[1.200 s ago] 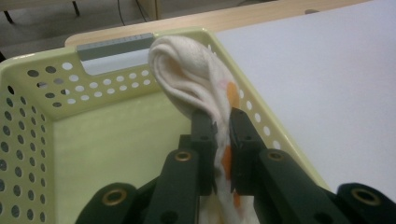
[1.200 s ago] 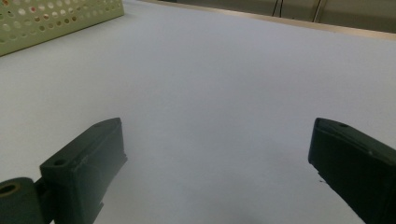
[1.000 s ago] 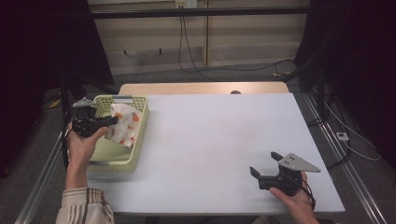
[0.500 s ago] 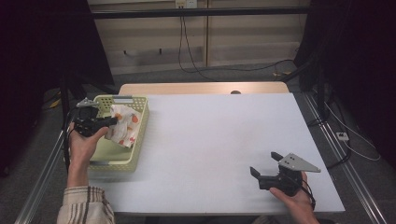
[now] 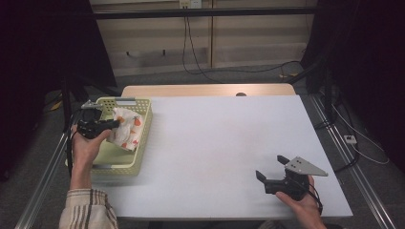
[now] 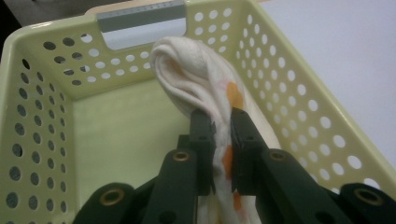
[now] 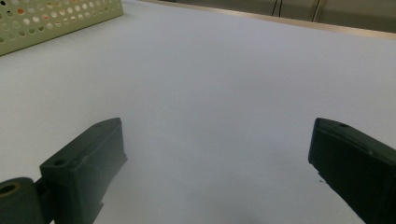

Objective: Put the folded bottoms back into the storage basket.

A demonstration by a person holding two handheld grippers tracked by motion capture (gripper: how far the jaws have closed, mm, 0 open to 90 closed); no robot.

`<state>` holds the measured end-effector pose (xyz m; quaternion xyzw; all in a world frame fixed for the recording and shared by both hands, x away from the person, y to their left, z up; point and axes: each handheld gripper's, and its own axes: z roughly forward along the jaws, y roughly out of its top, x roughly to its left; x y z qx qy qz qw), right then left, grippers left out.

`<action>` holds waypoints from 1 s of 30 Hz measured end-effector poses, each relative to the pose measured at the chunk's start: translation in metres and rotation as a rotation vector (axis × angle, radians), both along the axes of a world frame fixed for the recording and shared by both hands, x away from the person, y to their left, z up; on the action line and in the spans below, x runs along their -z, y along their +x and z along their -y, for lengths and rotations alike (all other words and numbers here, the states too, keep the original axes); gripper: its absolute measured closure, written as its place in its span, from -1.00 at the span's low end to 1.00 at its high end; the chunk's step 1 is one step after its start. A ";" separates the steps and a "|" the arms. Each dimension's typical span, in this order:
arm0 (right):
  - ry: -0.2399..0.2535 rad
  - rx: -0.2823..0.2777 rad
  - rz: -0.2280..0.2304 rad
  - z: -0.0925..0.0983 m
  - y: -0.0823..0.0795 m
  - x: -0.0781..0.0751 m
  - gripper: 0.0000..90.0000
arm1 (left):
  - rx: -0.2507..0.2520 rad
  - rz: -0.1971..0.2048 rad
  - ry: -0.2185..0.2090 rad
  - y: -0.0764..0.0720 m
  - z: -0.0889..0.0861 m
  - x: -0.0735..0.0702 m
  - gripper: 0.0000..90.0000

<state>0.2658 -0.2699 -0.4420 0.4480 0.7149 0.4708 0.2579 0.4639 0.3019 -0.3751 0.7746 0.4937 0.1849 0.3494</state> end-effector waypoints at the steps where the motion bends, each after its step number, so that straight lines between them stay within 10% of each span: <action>1: -0.001 0.000 0.000 0.000 0.000 0.000 -0.92 | -0.017 0.003 0.008 0.001 0.000 0.001 0.81; 30: -0.004 0.010 0.000 0.001 0.000 0.000 -0.92 | -0.092 0.010 0.049 0.008 -0.009 0.012 0.75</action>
